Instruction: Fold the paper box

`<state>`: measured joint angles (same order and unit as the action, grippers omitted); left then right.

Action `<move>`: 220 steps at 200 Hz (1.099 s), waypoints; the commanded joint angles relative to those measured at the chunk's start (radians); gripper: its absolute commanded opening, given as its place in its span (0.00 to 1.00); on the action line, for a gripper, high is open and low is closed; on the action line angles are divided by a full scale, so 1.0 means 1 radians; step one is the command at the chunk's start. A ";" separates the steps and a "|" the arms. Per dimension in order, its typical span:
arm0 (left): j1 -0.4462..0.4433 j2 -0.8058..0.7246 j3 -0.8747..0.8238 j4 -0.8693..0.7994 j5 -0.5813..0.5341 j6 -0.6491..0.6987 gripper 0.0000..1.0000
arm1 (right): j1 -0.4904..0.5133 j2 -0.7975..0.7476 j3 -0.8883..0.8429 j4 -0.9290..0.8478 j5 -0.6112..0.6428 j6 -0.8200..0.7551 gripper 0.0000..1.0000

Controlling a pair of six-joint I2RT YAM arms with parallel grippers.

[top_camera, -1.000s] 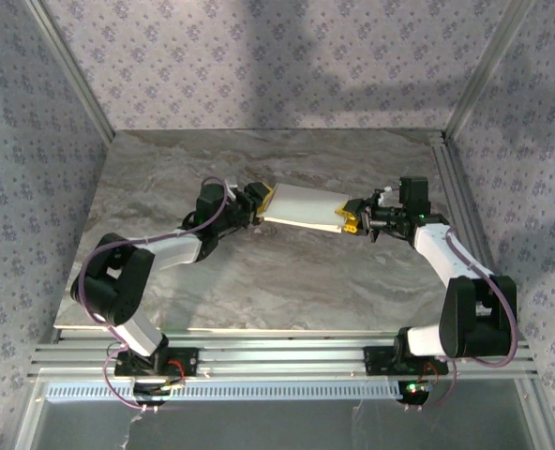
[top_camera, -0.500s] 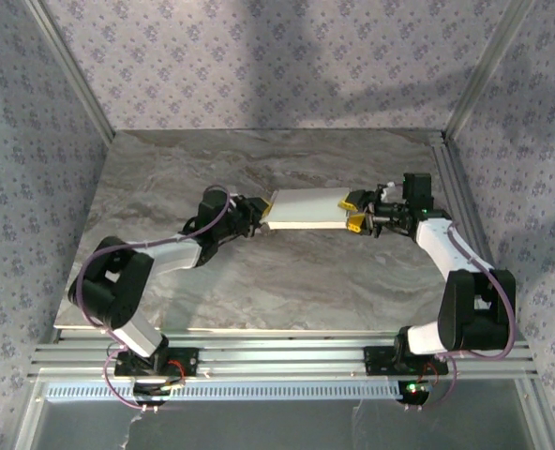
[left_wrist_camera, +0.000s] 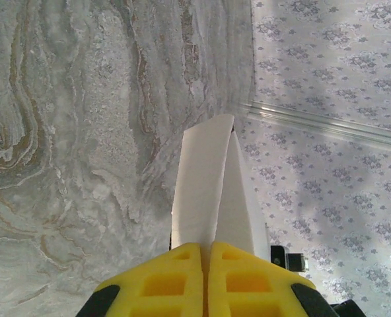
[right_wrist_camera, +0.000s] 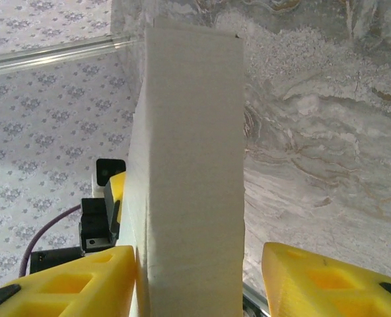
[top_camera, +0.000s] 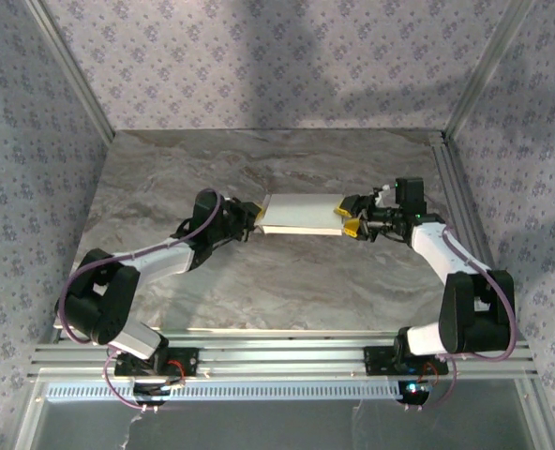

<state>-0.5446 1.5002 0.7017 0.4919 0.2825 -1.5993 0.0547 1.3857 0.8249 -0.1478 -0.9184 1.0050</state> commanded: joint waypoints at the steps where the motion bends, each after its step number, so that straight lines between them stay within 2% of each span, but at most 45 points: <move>1: -0.004 -0.019 -0.003 0.007 -0.015 -0.045 0.06 | 0.002 -0.008 0.009 0.016 0.016 0.021 0.56; 53: -0.005 -0.025 0.017 -0.020 -0.005 -0.022 0.07 | 0.022 0.018 0.008 0.029 0.019 0.030 0.56; 76: -0.008 -0.023 0.023 -0.029 0.006 -0.015 0.11 | 0.030 0.020 0.010 0.034 0.032 0.036 0.50; 86: -0.008 -0.025 0.022 -0.025 0.010 -0.012 0.16 | 0.032 0.025 0.011 0.031 0.033 0.036 0.47; 101: -0.007 -0.029 0.022 -0.019 0.015 -0.009 0.29 | 0.028 0.031 0.014 0.020 0.033 0.026 0.41; 131: 0.000 -0.047 0.020 -0.020 0.018 0.008 0.53 | 0.011 0.034 0.020 -0.008 0.020 -0.002 0.36; 172: 0.012 -0.063 0.032 -0.092 0.041 0.044 0.56 | -0.033 0.033 0.005 0.007 -0.009 0.003 0.31; 190: 0.029 -0.119 0.027 -0.202 -0.015 0.116 0.64 | -0.055 0.033 0.004 0.030 -0.035 0.031 0.30; 220: 0.047 -0.096 0.020 -0.126 0.034 0.122 0.71 | -0.064 0.021 0.018 0.040 -0.072 0.066 0.30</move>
<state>-0.5091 1.4006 0.7040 0.3595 0.2916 -1.5101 -0.0032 1.4166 0.8253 -0.1207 -0.9295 1.0397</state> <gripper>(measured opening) 0.684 0.302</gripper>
